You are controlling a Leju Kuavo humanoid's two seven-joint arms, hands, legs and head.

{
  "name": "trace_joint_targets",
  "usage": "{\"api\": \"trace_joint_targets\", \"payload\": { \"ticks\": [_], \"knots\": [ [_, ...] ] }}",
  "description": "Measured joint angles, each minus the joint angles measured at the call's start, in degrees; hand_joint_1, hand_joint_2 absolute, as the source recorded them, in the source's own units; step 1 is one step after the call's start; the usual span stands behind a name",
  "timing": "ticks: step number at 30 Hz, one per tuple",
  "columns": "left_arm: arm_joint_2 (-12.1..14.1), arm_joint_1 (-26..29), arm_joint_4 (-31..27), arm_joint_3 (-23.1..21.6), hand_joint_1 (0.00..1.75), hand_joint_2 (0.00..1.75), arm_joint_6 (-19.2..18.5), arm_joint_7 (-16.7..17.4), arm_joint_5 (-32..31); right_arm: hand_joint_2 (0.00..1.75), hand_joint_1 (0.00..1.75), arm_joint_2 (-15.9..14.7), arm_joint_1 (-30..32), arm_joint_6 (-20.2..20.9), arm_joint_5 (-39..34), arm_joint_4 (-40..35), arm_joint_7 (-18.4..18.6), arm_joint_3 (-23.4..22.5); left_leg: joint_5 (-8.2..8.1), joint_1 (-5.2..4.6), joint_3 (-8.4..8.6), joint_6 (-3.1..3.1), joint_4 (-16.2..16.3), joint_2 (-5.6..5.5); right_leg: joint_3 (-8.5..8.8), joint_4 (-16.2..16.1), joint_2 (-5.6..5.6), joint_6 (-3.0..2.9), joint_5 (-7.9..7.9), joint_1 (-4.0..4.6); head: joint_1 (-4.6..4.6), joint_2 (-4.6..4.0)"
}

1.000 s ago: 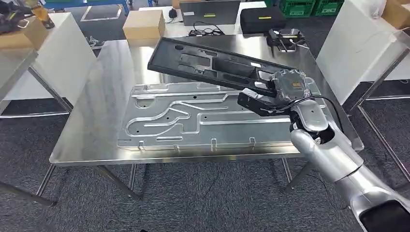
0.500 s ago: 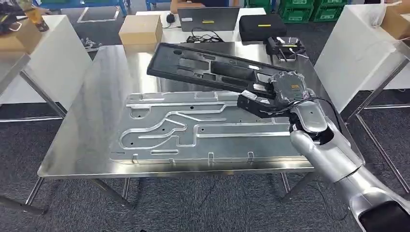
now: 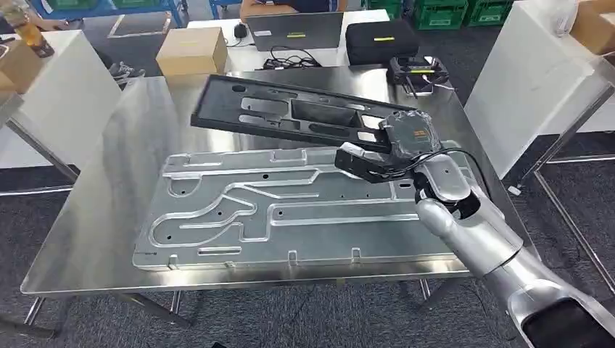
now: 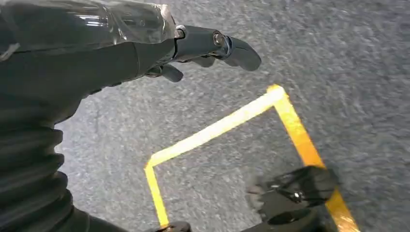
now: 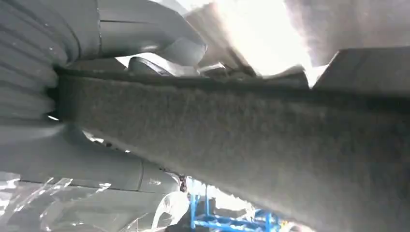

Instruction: Take the parts from the cabinet and place them on the table.

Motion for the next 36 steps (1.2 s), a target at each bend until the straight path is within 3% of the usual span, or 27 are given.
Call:
{"api": "trace_joint_targets", "payload": {
  "ticks": [2,4,5,6,9,10,11,12,14,15,16,17,18,19,20,21,22,24,25,26,27,30,31,32,33,35,36],
  "knots": [
    [-0.1,-0.2,0.0,0.0,0.0,1.75,0.0,0.0,0.0,1.75,1.75,0.7,-0.3,-0.4,-0.1,0.3,-0.3,0.2,-0.71,-0.73,0.7,0.0,-1.3,0.04,0.69,-1.7,0.07,0.82,0.04,-0.63,-0.06,0.0],
    [-0.2,-0.1,0.0,0.0,0.0,1.75,0.0,0.2,-0.1,1.75,1.75,1.4,-0.1,-0.5,-0.1,0.6,-0.6,0.2,-0.44,-0.84,3.01,1.0,-3.6,0.09,1.92,-1.7,-0.03,1.57,1.47,-0.62,-0.06,0.0],
    [-0.2,-0.1,0.0,0.0,0.0,1.75,0.0,0.2,-0.1,1.75,1.75,1.7,0.0,-0.6,0.0,0.9,-0.6,0.3,-0.01,-0.26,4.64,0.99,-4.9,0.07,2.09,-1.6,-0.13,1.52,0.6,-0.6,-0.04,0.0],
    [-0.2,-0.2,0.0,0.0,0.0,1.75,0.0,0.3,-0.1,1.75,1.75,2.0,-0.1,-0.6,0.0,1.1,-0.9,0.3,-0.02,-0.26,5.41,1.0,-5.2,0.01,1.82,0.0,-0.26,1.67,-0.04,-0.47,-0.06,0.0],
    [-0.5,-0.4,0.0,0.0,0.0,1.75,-0.2,0.3,-0.1,1.75,1.75,2.8,0.3,-1.6,0.2,2.0,-1.4,0.6,-0.94,-0.28,6.32,1.1,-5.1,-0.06,-5.55,11.9,-0.25,2.31,-4.82,-0.49,-0.02,0.0],
    [-0.5,-0.2,0.0,0.0,0.0,1.75,-0.4,0.1,-0.1,1.75,1.75,3.2,0.7,-1.9,0.5,2.3,-1.6,0.8,-1.32,-0.29,6.58,0.98,-5.0,-0.07,-7.57,14.1,-0.26,2.51,-5.8,-0.49,-0.04,0.0],
    [-0.7,0.0,0.0,0.0,0.0,1.75,-0.8,-0.4,0.0,1.75,1.75,3.8,1.0,-2.3,0.8,2.7,-1.7,1.0,-1.74,-0.25,6.91,0.73,-4.7,-0.09,-8.34,13.6,-0.27,2.51,-5.19,-0.49,-0.02,0.0],
    [-0.7,0.0,0.0,0.0,0.0,1.75,-1.7,-1.0,0.0,1.75,1.75,4.5,1.3,-2.4,1.2,3.1,-1.7,1.2,-2.3,-0.23,7.28,0.51,-4.5,-0.17,-7.89,10.6,-0.28,2.25,-2.96,-0.5,-0.02,0.0],
    [-0.7,-0.1,0.0,0.0,0.0,1.75,-3.0,-3.0,0.0,1.75,1.75,5.7,1.5,-2.8,1.4,4.1,-1.6,1.5,-3.5,-0.18,7.99,0.16,-3.7,-0.23,-4.74,0.8,-0.3,1.86,4.09,-0.5,-0.02,0.0],
    [-0.7,-0.1,0.0,-0.2,0.0,1.75,-3.4,-3.8,0.1,1.75,1.75,6.2,1.8,-3.1,1.4,4.7,-1.6,1.5,-4.18,-0.26,8.08,-0.2,-3.3,-0.26,-3.77,-2.7,-0.31,1.64,6.61,-0.38,-0.04,0.0],
    [-0.8,-0.3,0.0,-0.2,0.0,1.75,-3.7,-4.2,0.2,1.75,1.75,6.7,1.9,-3.5,1.6,5.4,-1.6,1.6,-4.43,-0.4,7.9,-0.52,-3.0,-0.39,-4.02,-2.8,-0.35,1.23,4.53,0.14,0.0,0.0],
    [-0.7,-0.3,0.0,-0.2,0.0,1.75,-4.0,-4.5,0.2,1.75,1.75,7.3,1.9,-3.6,1.9,5.7,-1.7,1.8,-4.69,-0.42,7.56,-0.88,-2.9,-0.36,-3.88,-2.5,-0.29,0.77,5.87,0.11,-0.04,0.0],
    [-0.7,-0.2,0.0,-0.4,0.0,1.75,-4.3,-5.0,0.2,0.0,0.0,7.5,2.2,-3.8,2.1,6.1,-1.7,1.8,-4.83,-0.4,7.75,-1.1,-2.5,-0.35,-3.9,-2.6,-0.35,0.23,5.73,0.14,-0.02,0.0],
    [-0.7,-0.1,0.0,-0.4,0.0,1.75,-4.4,-5.1,0.2,0.0,0.0,8.1,2.3,-3.8,2.5,6.6,-1.9,2.0,-4.93,-0.42,7.86,-1.24,-2.6,-0.35,-3.71,-2.6,-0.35,0.05,5.77,0.1,-0.04,0.0],
    [-0.7,-0.2,0.0,-0.4,0.0,1.75,-4.4,-5.2,0.2,0.0,0.0,8.7,2.5,-4.0,2.5,7.1,-2.0,2.0,-5.45,-0.45,7.74,-1.51,-2.3,-0.35,-3.37,-2.8,-0.37,-0.09,5.84,-0.46,-0.02,0.0],
    [-0.7,-0.3,0.0,-0.5,0.0,1.75,-4.4,-5.3,0.2,0.0,0.0,9.2,2.7,-4.2,2.7,7.8,-2.2,2.0,-6.59,-0.31,6.83,-2.21,-0.3,-0.15,-3.18,-2.8,-0.44,-0.35,5.67,-0.56,-0.06,0.0],
    [-0.8,-0.5,0.0,-0.5,0.0,1.75,-4.4,-5.4,0.2,0.0,0.0,9.6,2.9,-4.3,2.8,8.2,-2.3,2.1,-8.3,0.26,4.9,-2.84,3.4,-0.12,-3.17,-2.8,-0.41,-0.5,5.57,-0.63,-0.04,0.0],
    [-0.7,-0.4,0.0,-0.5,0.0,1.75,-4.3,-5.4,0.2,0.0,0.0,10.4,3.9,-4.5,3.0,9.5,-2.6,2.2,-12.1,1.31,-0.56,-3.9,13.2,-0.05,-3.17,-2.8,-0.38,-0.57,5.35,-0.64,-0.04,0.0],
    [-0.7,-0.3,0.0,-0.5,0.0,1.75,-4.0,-5.4,0.2,0.0,0.0,10.5,4.4,-4.6,2.9,10.0,-2.6,2.3,-12.9,1.73,-2.64,-4.3,16.3,0.0,-3.15,-2.7,-0.37,-0.56,5.26,-0.72,-0.04,0.0],
    [-0.7,-0.2,0.0,-0.5,0.0,1.75,-3.7,-5.4,0.2,0.0,0.0,10.7,5.0,-4.6,2.8,10.4,-2.7,2.4,-12.45,2.1,-3.6,-4.63,16.8,0.07,-3.11,-2.7,-0.36,-0.47,5.18,-0.83,-0.04,0.0],
    [-0.7,-0.1,0.0,-0.5,0.0,1.75,-3.5,-5.4,0.2,0.0,0.0,10.8,5.4,-4.6,2.6,10.8,-2.8,2.5,-10.79,2.47,-3.12,-4.91,14.5,0.15,-3.04,-2.7,-0.34,-0.29,5.06,-1.0,-0.04,0.0],
    [-0.8,-0.2,0.0,-0.5,0.0,1.75,-3.3,-5.5,0.2,0.0,0.0,11.4,5.5,-4.7,2.5,11.7,-2.9,2.6,-2.65,3.35,2.63,-5.54,-0.1,0.46,-2.73,-2.6,-0.29,0.53,4.68,-1.41,-0.06,0.0],
    [-0.8,-0.2,0.0,-0.5,0.0,1.75,-3.3,-5.2,0.3,0.0,0.0,11.5,5.5,-4.8,2.4,11.9,-2.9,2.6,-3.21,2.99,3.03,-5.42,-2.3,0.45,-2.7,-2.4,-0.24,1.05,4.55,-1.27,-0.04,0.0],
    [-0.8,-0.2,0.0,-0.5,0.0,1.75,-3.5,-4.8,0.5,0.0,0.0,11.5,5.5,-4.8,2.3,12.1,-2.9,2.6,-3.55,2.78,3.02,-4.75,-1.8,0.3,-2.78,-2.8,-0.17,1.49,4.74,-1.26,-0.02,0.0],
    [-0.8,0.0,0.0,-0.5,0.0,1.75,-3.5,-4.4,0.6,0.0,0.0,11.5,5.6,-4.8,2.1,12.2,-2.9,2.6,-2.68,2.53,3.14,-4.24,-1.5,0.21,-2.72,-2.8,-0.17,2.07,4.62,-1.26,-0.04,0.0],
    [-0.8,0.2,0.0,-0.5,0.0,1.75,-3.7,-4.3,0.7,0.0,0.0,11.5,5.7,-4.7,1.9,12.5,-2.9,2.6,-2.42,2.33,3.26,-3.22,-1.5,0.08,-2.5,-2.9,-0.13,2.98,4.55,-1.61,-0.02,0.0],
    [-0.9,0.2,0.0,-0.5,0.0,0.0,-3.7,-4.4,0.7,0.0,0.0,11.4,5.7,-4.7,1.9,12.6,-2.8,2.6,-2.29,2.5,3.51,-2.9,-1.6,0.07,-2.75,-1.8,-0.38,2.95,3.61,-1.77,-0.04,0.0]
  ]
}}
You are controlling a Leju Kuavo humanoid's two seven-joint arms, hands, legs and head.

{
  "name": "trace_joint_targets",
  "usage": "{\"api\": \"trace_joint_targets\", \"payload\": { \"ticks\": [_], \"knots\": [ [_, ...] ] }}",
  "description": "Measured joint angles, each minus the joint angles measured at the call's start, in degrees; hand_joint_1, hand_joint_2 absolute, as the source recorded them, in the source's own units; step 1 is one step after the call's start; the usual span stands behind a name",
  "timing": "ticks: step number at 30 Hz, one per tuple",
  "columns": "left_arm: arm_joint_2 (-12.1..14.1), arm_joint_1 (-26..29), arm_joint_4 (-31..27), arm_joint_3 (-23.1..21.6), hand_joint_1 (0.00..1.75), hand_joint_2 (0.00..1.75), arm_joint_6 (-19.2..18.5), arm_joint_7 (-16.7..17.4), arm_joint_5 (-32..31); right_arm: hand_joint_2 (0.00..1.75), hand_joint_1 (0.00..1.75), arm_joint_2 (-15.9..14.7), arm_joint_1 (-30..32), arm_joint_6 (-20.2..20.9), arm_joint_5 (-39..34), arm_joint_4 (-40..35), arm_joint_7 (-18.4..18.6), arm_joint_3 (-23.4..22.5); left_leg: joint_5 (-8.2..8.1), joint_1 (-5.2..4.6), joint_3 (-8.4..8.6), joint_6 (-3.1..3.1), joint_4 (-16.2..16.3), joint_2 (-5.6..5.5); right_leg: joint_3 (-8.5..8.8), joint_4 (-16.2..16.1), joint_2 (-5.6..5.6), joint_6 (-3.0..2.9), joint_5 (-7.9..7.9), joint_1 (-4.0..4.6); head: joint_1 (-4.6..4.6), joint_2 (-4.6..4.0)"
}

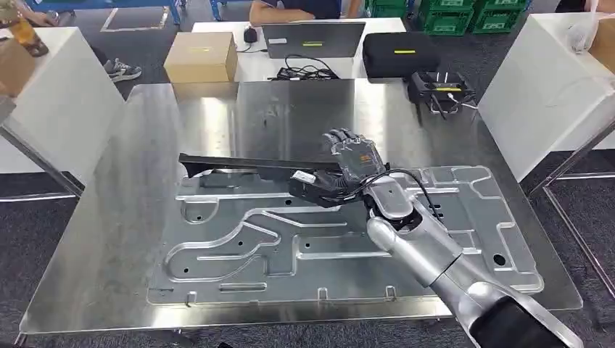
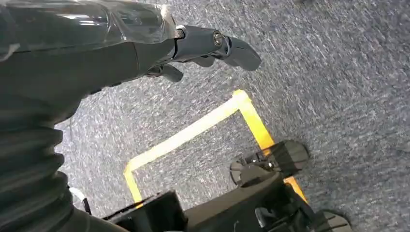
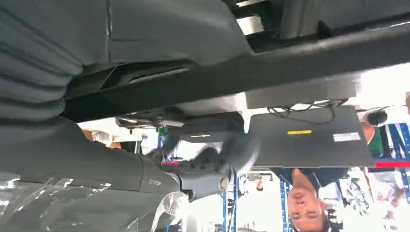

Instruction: Take the parts from the cabinet and place them on the table.

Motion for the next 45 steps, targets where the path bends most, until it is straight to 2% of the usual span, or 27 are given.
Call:
{"api": "trace_joint_targets", "payload": {
  "ticks": [1,2,3,4,5,6,7,8,9,10,11,12,13,18,26,30,45],
  "knots": [
    [0.0,0.0,0.0,0.0,0.0,0.0,-0.1,0.0,0.0,0.0,0.0,0.0,0.0,0.1,-0.1,0.0,0.0,0.0,-0.08,-0.13,0.07,0.42,0.0,0.0,-1.33,2.9,-0.07,-0.14,-1.92,0.23,0.04,0.0],
    [0.0,0.0,0.0,0.0,0.0,0.0,-0.2,0.0,0.0,0.0,0.0,0.0,0.1,0.2,-0.1,0.0,0.1,0.0,-0.15,-0.37,0.13,0.96,0.0,0.06,-3.65,8.0,-0.06,-0.29,-4.4,0.36,0.02,0.0],
    [0.0,0.0,0.0,0.0,0.0,0.0,-0.3,0.0,0.0,0.0,0.0,0.0,0.3,0.2,-0.3,0.1,0.2,0.0,-0.21,-0.56,0.18,1.15,0.0,0.05,-6.22,13.4,-0.04,-0.37,-6.59,0.72,0.02,0.0],
    [0.0,0.1,0.0,0.0,0.0,0.0,-0.5,0.0,0.0,0.0,0.0,-0.1,0.5,0.3,-0.4,0.2,0.2,0.0,-0.27,-0.81,0.23,1.4,0.1,0.04,-8.08,17.2,-0.03,-0.47,-7.76,0.98,0.02,0.0],
    [0.0,0.2,0.0,0.0,0.0,0.0,-0.7,0.0,0.0,0.0,0.0,-0.2,0.7,0.5,-0.4,0.3,0.3,0.1,-0.37,-1.1,0.38,1.6,0.1,0.04,-9.07,19.0,-0.03,-0.63,-7.79,1.21,0.02,0.0],
    [0.0,0.3,0.0,0.0,0.0,0.0,-0.9,0.0,0.1,0.0,0.0,-0.3,0.9,0.6,-0.5,0.3,0.3,0.1,-0.46,-1.33,0.54,1.74,0.1,0.01,-8.43,17.5,-0.03,-0.9,-6.59,1.37,0.02,0.0],
    [0.0,0.4,0.0,0.0,0.0,0.0,-0.9,0.0,0.2,0.0,0.0,-0.4,1.0,0.6,-0.6,0.3,0.3,0.1,-0.51,-1.48,0.7,1.8,0.1,-0.08,-6.49,13.7,-0.03,-1.26,-4.5,1.52,0.02,0.0],
    [0.0,0.4,0.0,0.0,0.0,0.0,-1.0,0.0,0.2,0.0,0.0,-0.4,1.0,0.6,-0.6,0.3,0.3,0.1,-0.58,-1.62,0.86,1.83,0.1,-0.14,-3.74,8.2,-0.03,-1.73,-2.1,1.71,0.02,0.0],
    [0.0,0.4,0.0,0.0,0.0,0.0,-1.1,0.0,0.2,0.0,0.0,-0.4,1.0,0.6,-0.6,0.3,0.3,0.1,-0.67,-1.72,0.97,1.8,0.2,-0.2,-0.99,3.1,-0.03,-2.23,-0.43,1.93,0.02,0.0],
    [0.0,0.4,0.0,0.0,0.0,0.0,-1.2,0.0,0.2,0.0,0.0,-0.4,0.9,0.5,-0.6,0.3,0.4,0.1,-0.91,-2.14,0.8,1.6,0.4,-0.22,0.45,0.6,-0.04,-2.62,-0.35,2.25,0.02,0.0],
    [0.0,0.4,0.0,0.0,0.0,0.0,-1.3,0.0,0.2,0.0,0.0,-0.4,0.9,0.5,-0.7,0.3,0.4,0.1,-1.08,-2.27,0.71,1.41,0.6,-0.25,0.35,0.4,-0.2,-2.58,-0.17,2.19,0.02,0.0],
    [0.0,0.5,0.0,0.0,0.0,0.0,-1.3,0.1,0.1,0.0,0.0,-0.4,1.0,0.4,-0.7,0.3,0.5,0.1,-1.3,-2.3,0.66,1.49,0.7,-0.23,0.39,0.2,-0.18,-2.51,-0.14,2.23,0.0,0.0],
    [0.0,0.5,0.0,0.0,0.0,0.0,-1.4,0.2,0.0,0.0,0.0,-0.5,1.0,0.3,-0.7,0.3,0.6,0.1,-1.43,-2.35,0.67,2.06,0.7,-0.2,0.38,0.2,-0.21,-2.46,-0.12,2.33,0.0,0.0],
    [0.0,0.7,0.0,0.0,0.0,0.0,-1.7,0.6,-0.1,0.0,0.0,-0.7,0.8,-0.5,-1.1,0.3,1.8,-0.4,-1.23,-2.07,0.8,1.82,0.5,-0.08,0.36,0.2,-0.12,-2.53,-0.13,2.68,0.0,0.0],
    [0.0,0.7,0.0,0.0,0.0,0.0,-1.9,0.8,-0.7,0.0,0.0,-2.2,-0.9,-4.7,1.3,0.0,4.8,-2.0,-1.16,-1.89,0.81,1.43,0.4,-0.08,0.34,0.3,-0.13,-2.62,-0.13,2.7,0.0,0.0],
    [0.0,0.6,0.0,0.0,0.0,0.0,-1.9,0.9,-0.7,0.0,0.0,-2.6,-1.0,-2.4,1.2,0.0,4.3,-2.5,-1.18,-1.93,0.8,1.41,0.4,-0.09,0.37,0.2,-0.13,-2.63,-0.13,2.67,0.0,0.0],
    [0.0,0.6,0.0,0.0,0.0,0.0,-2.5,0.9,-0.7,0.0,0.0,-2.8,0.4,-2.1,0.6,1.1,3.1,-2.5,-1.18,-2.06,0.81,1.41,0.4,-0.09,0.38,0.2,-0.13,-2.62,-0.12,2.52,0.02,0.0]
  ]
}}
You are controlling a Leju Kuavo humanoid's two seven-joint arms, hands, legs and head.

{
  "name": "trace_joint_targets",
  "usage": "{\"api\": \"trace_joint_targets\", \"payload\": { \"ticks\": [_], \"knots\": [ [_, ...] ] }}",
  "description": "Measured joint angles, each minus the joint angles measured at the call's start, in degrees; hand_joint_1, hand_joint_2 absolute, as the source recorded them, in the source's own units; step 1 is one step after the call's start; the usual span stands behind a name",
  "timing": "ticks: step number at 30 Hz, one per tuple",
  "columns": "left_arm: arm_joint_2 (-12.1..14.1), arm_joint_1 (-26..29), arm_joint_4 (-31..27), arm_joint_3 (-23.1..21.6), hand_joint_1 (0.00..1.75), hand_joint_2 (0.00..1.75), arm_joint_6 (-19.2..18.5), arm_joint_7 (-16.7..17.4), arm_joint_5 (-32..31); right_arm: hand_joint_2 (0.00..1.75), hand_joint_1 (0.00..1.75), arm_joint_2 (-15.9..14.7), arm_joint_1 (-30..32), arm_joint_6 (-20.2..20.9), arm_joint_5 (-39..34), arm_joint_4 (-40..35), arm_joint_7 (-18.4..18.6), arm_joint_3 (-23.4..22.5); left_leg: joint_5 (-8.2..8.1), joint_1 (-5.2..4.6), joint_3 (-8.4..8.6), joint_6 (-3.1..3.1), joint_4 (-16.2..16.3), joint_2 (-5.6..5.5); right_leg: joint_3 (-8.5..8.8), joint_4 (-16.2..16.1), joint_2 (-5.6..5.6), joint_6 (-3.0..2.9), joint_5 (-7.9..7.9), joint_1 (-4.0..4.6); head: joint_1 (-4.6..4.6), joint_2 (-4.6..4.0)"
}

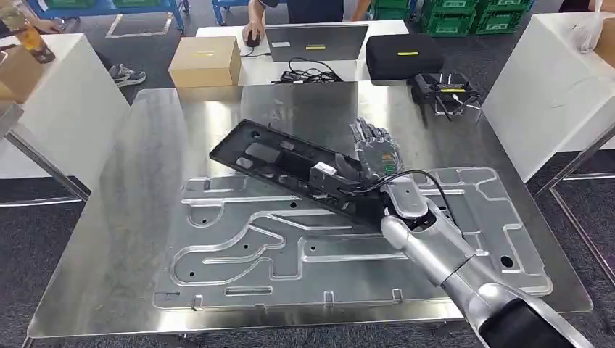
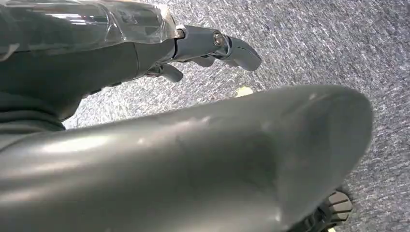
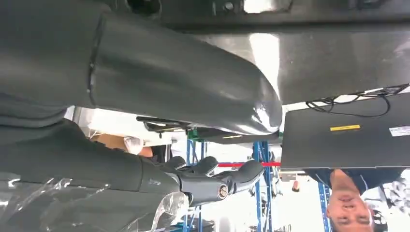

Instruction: Take the parts from the cabinet and place them on the table.

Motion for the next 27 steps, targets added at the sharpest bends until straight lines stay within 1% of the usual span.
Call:
{"api": "trace_joint_targets", "payload": {
  "ticks": [7,14,15,16,17,18,19,20,21,22,23,24,25,26,27],
  "knots": [
    [0.0,0.0,0.0,0.0,0.0,0.0,-0.3,-1.0,0.0,0.0,0.0,0.0,0.4,0.0,0.8,0.0,-0.5,0.0,0.0,0.0,0.01,0.0,0.0,0.0,0.0,0.0,0.0,0.0,0.0,0.0,-0.02,0.0],
    [0.0,0.0,0.0,0.0,0.0,0.0,-0.2,-1.0,0.0,0.0,0.0,0.0,0.4,0.4,1.8,-0.5,-0.3,0.0,0.0,0.0,0.01,0.0,0.0,0.0,0.0,0.0,0.0,0.0,0.0,0.0,-0.02,0.0],
    [0.0,-0.1,0.0,0.0,0.0,0.0,-0.2,-1.0,0.0,0.0,0.0,0.0,0.4,0.4,1.8,-0.6,-0.3,0.0,-0.23,-0.18,-0.08,0.44,0.3,0.0,0.2,-0.6,-0.07,0.32,0.27,-0.44,-0.02,0.0],
    [0.0,-0.1,0.0,0.0,0.0,0.0,-0.2,-1.0,0.0,0.0,0.0,0.0,0.4,0.5,1.8,-0.7,-0.2,0.0,0.55,-0.24,0.28,1.04,-0.5,-0.06,0.46,-0.8,-0.07,0.63,0.75,-0.19,0.0,0.0],
    [-0.1,-0.1,0.0,0.0,0.0,0.0,-0.2,-1.0,0.0,0.0,0.0,-0.1,0.5,0.5,1.8,-0.8,-0.2,0.0,1.36,0.61,1.23,1.07,-2.0,0.15,0.45,-0.8,0.0,0.67,0.27,0.04,-0.02,0.0],
    [-0.1,-0.1,0.0,0.0,0.0,0.0,-0.2,-1.0,0.0,0.0,0.0,-0.1,0.4,0.6,1.9,-0.9,-0.2,0.0,1.83,0.68,1.69,0.94,-2.9,0.2,0.23,0.3,0.01,1.04,-0.93,-0.06,0.0,0.0],
    [0.0,-0.2,0.0,0.0,0.0,0.0,-0.2,-1.0,0.0,0.0,0.0,-0.2,0.4,0.6,1.9,-1.0,-0.2,0.0,1.97,0.84,1.7,1.12,-3.0,0.38,-1.25,3.7,0.02,1.29,-3.44,-0.15,0.0,0.0],
    [-0.1,-0.3,0.0,0.0,0.0,0.0,-0.2,-1.0,0.0,0.0,0.0,-0.2,0.5,0.7,1.9,-1.0,-0.2,0.0,1.96,1.04,1.69,1.11,-3.0,0.4,-3.23,8.6,0.02,1.63,-5.9,-0.35,0.0,0.0],
    [-0.1,-0.2,0.0,0.0,0.0,0.0,-0.2,-1.0,0.0,0.0,0.0,-0.3,0.8,0.9,2.0,-1.0,-0.2,0.0,1.98,1.16,1.66,1.07,-3.0,0.49,-5.14,13.1,0.02,2.02,-7.75,-0.64,0.0,0.0],
    [0.0,-0.2,0.0,0.0,0.0,0.0,-0.2,-1.0,0.0,0.0,0.0,-0.4,1.0,0.9,2.1,-1.0,-0.1,0.0,2.04,1.42,1.53,0.89,-2.9,0.5,-6.47,16.3,0.01,2.56,-8.47,-1.02,0.0,0.0],
    [0.0,-0.2,0.0,0.0,0.0,0.0,-0.2,-1.0,0.0,0.0,0.0,-0.5,1.2,1.0,2.1,-1.0,-0.1,0.0,2.14,1.69,1.45,0.64,-2.9,0.49,-6.37,16.4,-0.01,2.9,-7.77,-1.45,0.0,0.0],
    [-0.1,-0.2,0.0,0.0,0.0,0.0,-0.2,-1.0,0.0,0.0,0.0,-0.6,1.2,1.0,2.3,-1.0,0.0,0.0,2.17,2.06,1.34,0.2,-2.8,0.49,-4.89,13.7,-0.04,3.46,-5.91,-1.96,0.0,0.0],
    [-0.1,-0.2,0.0,0.0,0.0,0.0,-0.2,-1.0,0.0,0.0,0.0,-0.6,1.2,1.0,2.4,-1.0,0.0,0.0,2.11,2.56,1.2,-0.36,-2.6,0.49,-2.41,9.2,-0.1,4.09,-3.71,-2.44,0.0,0.0],
    [-0.1,-0.2,0.0,0.0,0.0,0.0,-0.2,-1.0,0.0,0.0,0.0,-0.6,1.1,1.1,2.4,-1.2,0.0,0.0,1.84,3.08,0.96,-1.15,-1.9,0.49,1.04,3.3,-0.25,4.99,-1.48,-3.06,0.0,0.0],
    [0.2,-0.4,0.0,0.0,0.0,0.0,-0.2,-1.0,0.0,0.0,0.0,-0.7,1.0,1.1,2.5,-1.3,0.0,0.0,1.48,2.87,0.48,-2.04,-1.1,0.55,3.06,-0.7,-0.29,6.11,-2.15,-3.55,0.02,0.0]
  ]
}}
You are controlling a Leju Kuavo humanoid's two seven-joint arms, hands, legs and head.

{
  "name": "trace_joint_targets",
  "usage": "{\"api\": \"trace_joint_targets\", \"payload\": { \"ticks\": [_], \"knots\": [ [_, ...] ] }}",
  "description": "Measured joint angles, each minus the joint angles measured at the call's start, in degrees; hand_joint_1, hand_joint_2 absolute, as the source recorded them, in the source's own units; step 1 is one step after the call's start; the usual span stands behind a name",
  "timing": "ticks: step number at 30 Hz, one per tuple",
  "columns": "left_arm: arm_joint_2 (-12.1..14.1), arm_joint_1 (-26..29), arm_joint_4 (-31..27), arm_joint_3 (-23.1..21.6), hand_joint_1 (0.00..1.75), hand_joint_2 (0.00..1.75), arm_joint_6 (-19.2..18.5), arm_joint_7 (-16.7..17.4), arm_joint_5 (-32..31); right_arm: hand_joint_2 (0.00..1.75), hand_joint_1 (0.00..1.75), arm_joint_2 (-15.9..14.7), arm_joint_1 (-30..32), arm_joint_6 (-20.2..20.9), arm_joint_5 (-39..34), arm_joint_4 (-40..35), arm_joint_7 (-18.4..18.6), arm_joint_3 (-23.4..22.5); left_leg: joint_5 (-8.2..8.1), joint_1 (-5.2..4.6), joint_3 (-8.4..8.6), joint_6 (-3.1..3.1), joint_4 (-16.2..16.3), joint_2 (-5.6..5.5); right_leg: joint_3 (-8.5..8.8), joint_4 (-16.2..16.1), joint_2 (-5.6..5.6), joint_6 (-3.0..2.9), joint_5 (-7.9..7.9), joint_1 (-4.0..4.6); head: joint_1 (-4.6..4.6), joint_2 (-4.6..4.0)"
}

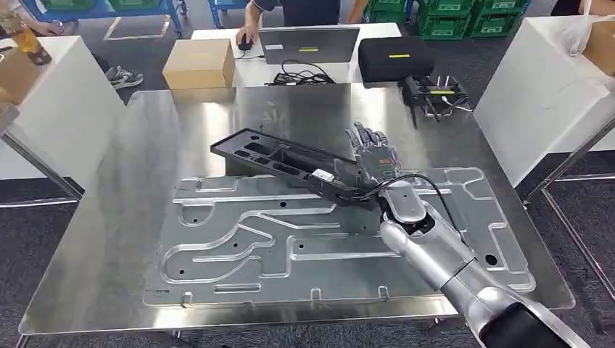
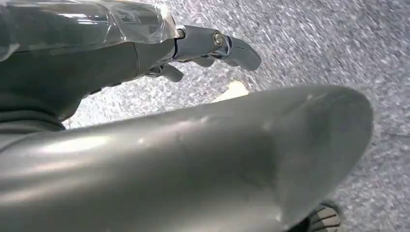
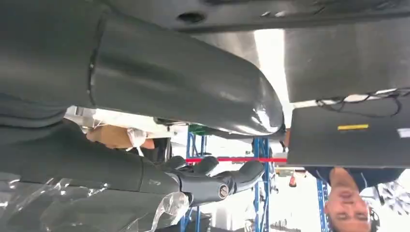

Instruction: Take the parts from the cabinet and place them on the table.

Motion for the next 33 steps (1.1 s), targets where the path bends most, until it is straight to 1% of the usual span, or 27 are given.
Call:
{"api": "trace_joint_targets", "payload": {
  "ticks": [1,2,3,5,6,9,10,11,12,14,15,16,17,19,20,21,22,24,25,26,27,28,29,30,31,32,33],
  "knots": [
    [-0.1,-0.2,0.0,0.0,0.0,0.0,0.0,0.1,0.0,0.0,0.0,0.1,-0.1,0.2,0.0,-0.1,0.0,0.0,-0.17,0.04,-0.59,-0.57,0.4,-0.2,-0.81,2.2,1.35,-1.67,1.37,0.71,-0.06,0.0],
    [-0.1,-0.2,0.0,0.0,0.0,0.0,0.0,0.2,-0.1,0.0,0.0,0.0,-0.3,0.2,0.1,-0.2,0.0,0.0,-0.21,-0.25,-0.75,-0.72,1.1,-0.35,-1.14,2.0,1.33,-2.49,0.65,0.12,-0.02,0.0],
    [-0.1,-0.2,0.0,0.0,0.0,0.0,0.0,0.2,0.0,0.0,0.0,-0.1,-0.3,0.3,0.1,-0.3,0.1,0.0,-0.06,-0.08,-1.18,-0.99,1.3,-0.42,-1.67,2.4,1.37,-3.46,0.13,0.35,-0.09,0.0],
    [-0.1,-0.1,0.0,0.0,0.0,0.0,0.0,0.5,0.0,0.0,0.0,-0.1,-0.2,0.4,0.4,-0.4,0.2,0.0,0.0,0.57,-1.84,-1.62,1.7,-0.39,-2.6,2.7,1.18,-4.6,0.5,0.58,-0.07,0.0],
    [-0.1,-0.2,0.0,0.0,0.0,0.0,0.1,0.7,0.0,0.0,0.0,0.0,-0.2,0.5,0.4,-0.5,0.2,0.0,-2.23,0.5,-2.67,-1.56,3.5,-0.06,-3.01,2.7,1.15,-5.21,0.91,0.74,-0.09,0.0],
    [-0.1,-0.3,0.0,0.0,0.0,0.0,0.1,0.7,0.0,0.0,0.0,-0.1,-0.2,0.5,0.5,-0.5,0.2,0.0,-10.7,0.1,-7.13,-1.33,16.8,0.01,-4.33,2.7,1.0,-6.29,1.91,1.41,-0.07,0.0],
    [-0.1,-0.3,0.0,0.0,0.0,0.0,0.1,0.7,-0.1,0.0,0.0,-0.1,-0.1,0.5,0.5,-0.5,0.2,0.0,-12.17,-0.09,-7.99,-1.07,20.2,0.01,-4.81,2.7,0.98,-6.46,2.25,1.76,-0.07,0.0],
    [-0.1,-0.3,0.0,0.0,0.0,0.0,0.0,0.7,-0.1,0.0,0.0,-0.1,-0.1,0.6,0.5,-0.5,0.2,0.0,-12.27,-0.35,-7.72,-0.73,21.1,0.01,-5.27,2.7,0.96,-6.64,2.63,2.15,-0.07,0.0],
    [-0.1,-0.3,0.0,0.0,0.0,0.0,0.1,0.7,-0.1,0.0,0.0,-0.1,-0.1,0.6,0.6,-0.5,0.2,0.0,-11.25,-0.82,-5.88,0.0,19.0,0.0,-5.72,2.7,0.96,-6.78,3.03,2.58,-0.07,0.0],
    [-0.1,-0.5,0.0,0.0,0.0,0.0,0.1,0.7,-0.1,0.0,0.0,-0.1,-0.2,0.6,0.6,-0.7,0.3,0.0,-7.84,-1.95,0.46,2.14,9.3,-0.01,-6.32,2.7,0.98,-6.99,3.74,3.33,-0.07,0.0],
    [0.0,-0.6,0.0,-0.1,0.0,0.0,0.1,0.7,-0.1,0.0,0.0,-0.1,-0.3,0.6,0.7,-0.9,0.3,0.0,-6.95,-2.79,3.83,3.54,4.4,-0.03,-6.43,2.7,0.93,-7.06,4.04,3.14,-0.05,0.0],
    [0.1,-0.7,0.0,-0.1,0.0,0.0,0.2,0.7,-0.1,0.0,0.0,-0.2,-0.4,0.6,0.8,-1.1,0.4,0.0,-7.68,-3.16,5.05,4.12,2.1,0.28,-6.54,2.7,0.84,-6.75,4.35,3.45,-0.04,0.0],
    [0.0,-0.7,0.0,-0.1,0.0,0.0,0.2,0.7,-0.2,0.0,0.0,-0.3,-0.5,0.7,1.0,-1.1,0.5,0.0,-6.26,-3.58,4.72,3.31,2.3,0.46,-6.37,2.4,0.78,-6.55,4.76,3.05,-0.07,0.0],
    [-0.1,-0.7,0.0,-0.2,0.0,0.0,0.2,0.7,0.0,0.0,0.0,-0.3,-0.5,0.8,1.1,-1.3,0.5,0.0,-5.91,-3.92,4.42,3.15,1.7,0.24,-6.43,2.0,0.56,-5.74,5.69,2.74,-0.04,0.0],
    [-0.1,-0.6,0.0,-0.3,0.0,0.0,0.2,0.8,0.0,0.0,0.0,-0.4,-0.5,0.9,1.1,-1.4,0.6,0.0,-4.88,-3.59,4.18,3.16,0.8,0.22,-6.45,1.5,0.6,-5.3,6.29,3.06,-0.07,0.0],
    [-0.1,-0.7,0.0,-0.3,0.0,0.0,0.2,0.8,0.0,0.0,0.0,-0.7,-0.5,0.9,1.1,-1.4,0.6,-0.1,-3.76,-3.08,4.21,2.62,0.1,0.51,-7.03,2.0,0.56,-5.18,5.16,2.94,-0.05,0.0],
    [-0.1,-0.8,0.0,-0.4,0.0,0.0,0.2,0.8,0.0,0.0,0.0,-0.7,-0.5,0.9,1.2,-1.6,0.7,-0.1,-3.01,-2.91,3.52,3.0,-0.2,0.43,-7.89,4.1,0.52,-4.97,1.83,3.12,-0.02,0.0],
    [-0.1,-0.7,0.0,-0.5,0.0,0.0,0.3,0.7,0.0,0.0,0.0,-1.0,-0.3,1.0,1.2,-1.6,0.7,-0.1,-1.84,-2.83,2.28,3.16,-0.2,0.49,-10.16,12.9,0.53,-4.49,-4.85,3.01,-0.04,0.0],
    [-0.2,-0.6,0.0,-0.6,0.0,0.0,0.2,0.7,0.0,0.0,0.0,-1.0,-0.2,1.0,1.2,-1.6,0.7,0.0,-1.34,-2.83,1.56,3.15,-0.1,0.56,-11.02,17.1,0.52,-4.26,-6.51,2.96,-0.02,0.0],
    [-0.2,-0.5,0.0,-0.7,0.0,0.0,0.2,0.7,0.0,0.0,0.0,-1.2,0.0,1.0,1.3,-1.7,0.7,0.0,-0.81,-2.79,0.88,3.08,-0.1,0.65,-11.11,19.4,0.52,-4.08,-6.45,2.89,-0.02,0.0],
    [-0.2,-0.5,0.0,-0.8,0.0,0.0,0.2,0.7,0.0,0.0,0.0,-1.3,0.1,1.0,1.4,-1.7,0.7,0.0,-0.28,-2.74,0.18,2.93,-0.1,0.65,-10.12,19.3,0.51,-3.88,-5.15,2.76,-0.02,0.0],
    [-0.2,-0.5,0.0,-0.9,0.0,0.0,0.2,0.7,0.0,0.0,0.0,-1.3,0.1,1.1,1.6,-1.9,0.8,0.0,0.21,-2.59,-0.58,2.71,0.0,0.64,-7.73,16.6,0.5,-3.76,-3.01,2.59,-0.02,0.0],
    [-0.2,-0.5,0.0,-0.9,0.0,0.0,0.3,0.7,0.0,0.0,0.0,-1.3,0.0,1.1,1.6,-2.1,0.8,0.0,0.6,-2.43,-1.17,2.42,0.2,0.64,-4.26,11.9,0.47,-3.61,-1.22,2.42,-0.02,0.0],
    [-0.2,-0.6,0.0,-1.0,0.0,0.0,0.3,0.7,0.0,0.0,0.0,-1.3,-0.1,1.1,1.6,-2.3,0.9,0.0,0.83,-2.37,-1.65,2.08,0.6,0.64,-0.4,6.7,0.46,-3.39,-0.77,2.21,-0.02,0.0],
    [-0.2,-0.6,0.0,-1.0,0.0,0.0,0.3,0.7,0.0,0.0,0.0,-1.4,-0.2,1.1,1.6,-2.6,0.9,-0.1,0.97,-2.85,-2.33,1.81,1.2,0.6,2.33,2.4,0.53,-3.26,-2.38,2.25,0.0,0.0],
    [-0.2,-0.7,0.0,-1.1,0.0,0.0,0.3,0.7,0.0,0.0,0.0,-1.4,-0.2,1.1,1.6,-2.8,0.9,-0.1,1.24,-2.8,-2.6,1.52,1.5,0.61,2.53,1.4,0.86,-4.22,-2.72,2.51,-0.09,0.0],
    [-0.2,-0.7,0.0,-1.1,0.0,0.0,0.4,0.7,0.0,0.0,0.0,-1.4,-0.2,1.2,1.6,-2.9,0.9,-0.1,1.64,-2.84,-2.75,1.23,1.5,0.58,2.2,1.3,0.74,-4.46,-2.64,2.43,-0.04,0.0]
  ]
}}
